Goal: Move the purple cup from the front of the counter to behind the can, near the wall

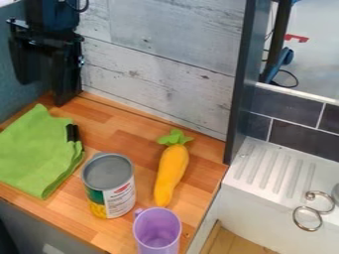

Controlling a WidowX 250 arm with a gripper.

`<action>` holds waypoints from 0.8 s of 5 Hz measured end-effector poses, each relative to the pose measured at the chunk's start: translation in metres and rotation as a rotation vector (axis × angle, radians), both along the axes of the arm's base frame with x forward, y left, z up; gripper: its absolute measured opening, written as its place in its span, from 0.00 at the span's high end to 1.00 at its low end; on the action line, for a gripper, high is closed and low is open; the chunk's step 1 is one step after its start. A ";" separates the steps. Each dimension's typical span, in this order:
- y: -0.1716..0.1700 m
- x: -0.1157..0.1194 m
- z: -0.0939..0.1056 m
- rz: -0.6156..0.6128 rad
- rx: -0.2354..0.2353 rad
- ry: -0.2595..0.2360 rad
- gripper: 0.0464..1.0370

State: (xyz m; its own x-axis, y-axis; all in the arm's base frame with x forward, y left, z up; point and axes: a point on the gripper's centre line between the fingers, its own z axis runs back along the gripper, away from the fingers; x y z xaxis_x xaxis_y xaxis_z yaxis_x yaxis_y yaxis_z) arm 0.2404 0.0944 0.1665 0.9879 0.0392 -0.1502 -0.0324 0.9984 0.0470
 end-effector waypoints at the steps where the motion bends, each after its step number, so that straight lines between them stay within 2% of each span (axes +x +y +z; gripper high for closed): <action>1: 0.000 -0.001 -0.007 0.006 -0.007 0.023 0.04; 2: -0.021 -0.002 -0.016 0.011 0.030 0.018 0.04; 3: -0.047 -0.010 -0.016 -0.013 0.046 -0.005 0.04; 4: -0.070 -0.022 -0.031 -0.006 0.014 -0.011 0.04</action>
State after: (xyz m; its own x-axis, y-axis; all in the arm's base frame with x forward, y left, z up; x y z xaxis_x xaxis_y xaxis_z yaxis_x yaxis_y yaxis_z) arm 0.2181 0.0247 0.1355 0.9897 0.0349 -0.1392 -0.0268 0.9978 0.0603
